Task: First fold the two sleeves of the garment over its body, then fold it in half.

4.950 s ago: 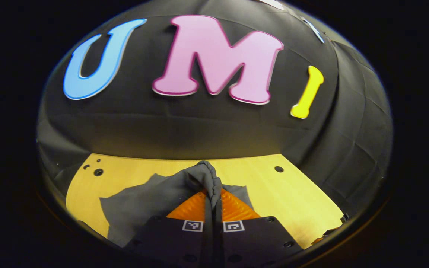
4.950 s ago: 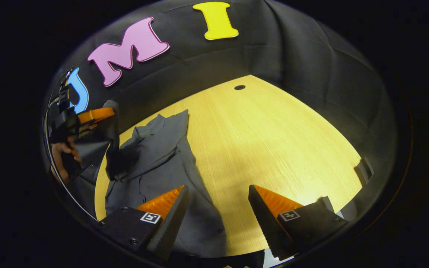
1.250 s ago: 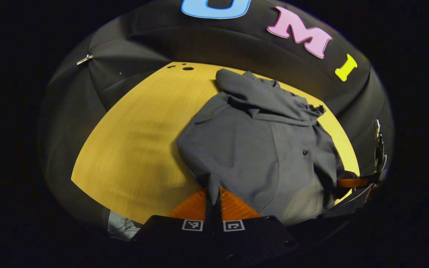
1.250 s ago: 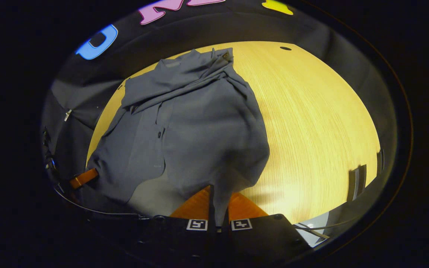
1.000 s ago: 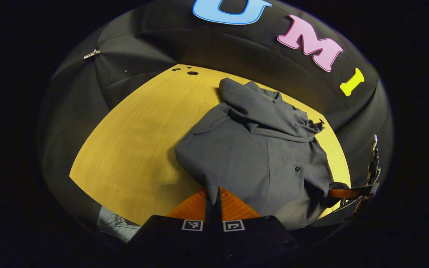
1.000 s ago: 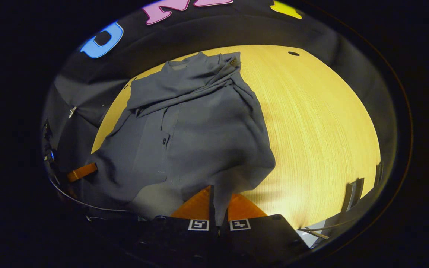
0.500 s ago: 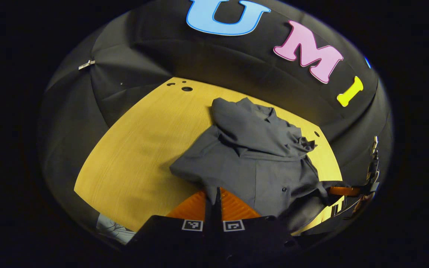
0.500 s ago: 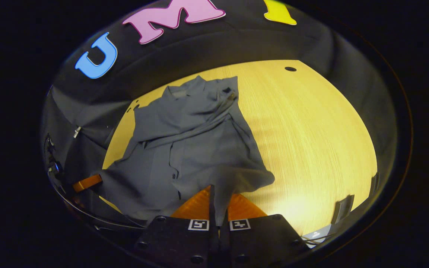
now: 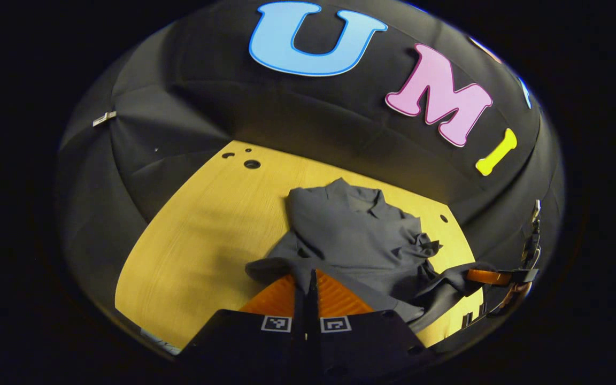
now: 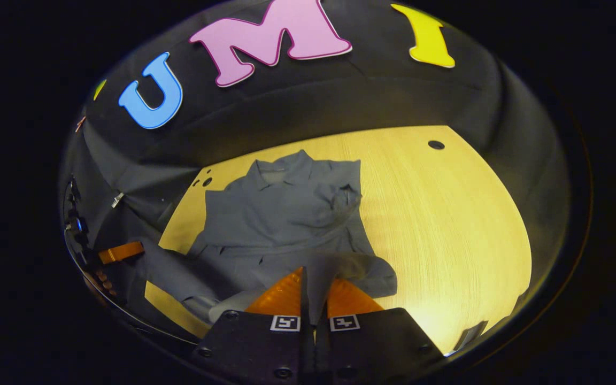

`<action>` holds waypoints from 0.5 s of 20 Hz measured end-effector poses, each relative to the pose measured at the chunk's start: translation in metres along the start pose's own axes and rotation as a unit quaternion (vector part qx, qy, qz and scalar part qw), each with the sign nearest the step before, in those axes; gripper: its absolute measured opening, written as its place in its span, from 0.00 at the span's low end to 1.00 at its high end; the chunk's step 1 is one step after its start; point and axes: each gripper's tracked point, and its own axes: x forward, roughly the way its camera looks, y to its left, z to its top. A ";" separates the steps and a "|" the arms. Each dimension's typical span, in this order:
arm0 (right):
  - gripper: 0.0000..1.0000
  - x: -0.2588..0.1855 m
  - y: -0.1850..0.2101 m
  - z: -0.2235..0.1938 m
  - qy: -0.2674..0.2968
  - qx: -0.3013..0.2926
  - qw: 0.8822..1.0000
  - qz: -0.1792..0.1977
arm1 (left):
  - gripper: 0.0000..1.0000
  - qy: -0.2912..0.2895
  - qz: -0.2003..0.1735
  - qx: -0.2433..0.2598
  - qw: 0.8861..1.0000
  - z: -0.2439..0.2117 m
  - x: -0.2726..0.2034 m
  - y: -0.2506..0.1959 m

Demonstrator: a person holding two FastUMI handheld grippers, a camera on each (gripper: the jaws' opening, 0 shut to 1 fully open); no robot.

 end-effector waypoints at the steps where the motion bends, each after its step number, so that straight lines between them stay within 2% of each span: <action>1: 0.05 0.005 0.001 0.013 -0.008 -0.003 1.000 0.001 | 0.02 -0.005 -0.002 0.006 1.000 0.010 0.006 0.000; 2: 0.05 0.009 0.002 0.024 -0.016 -0.004 1.000 0.002 | 0.06 -0.010 -0.004 0.012 1.000 0.020 0.011 -0.001; 10: 0.05 0.057 -0.006 0.123 -0.083 -0.021 0.996 -0.005 | 0.05 -0.080 -0.016 0.023 0.996 0.118 0.068 -0.010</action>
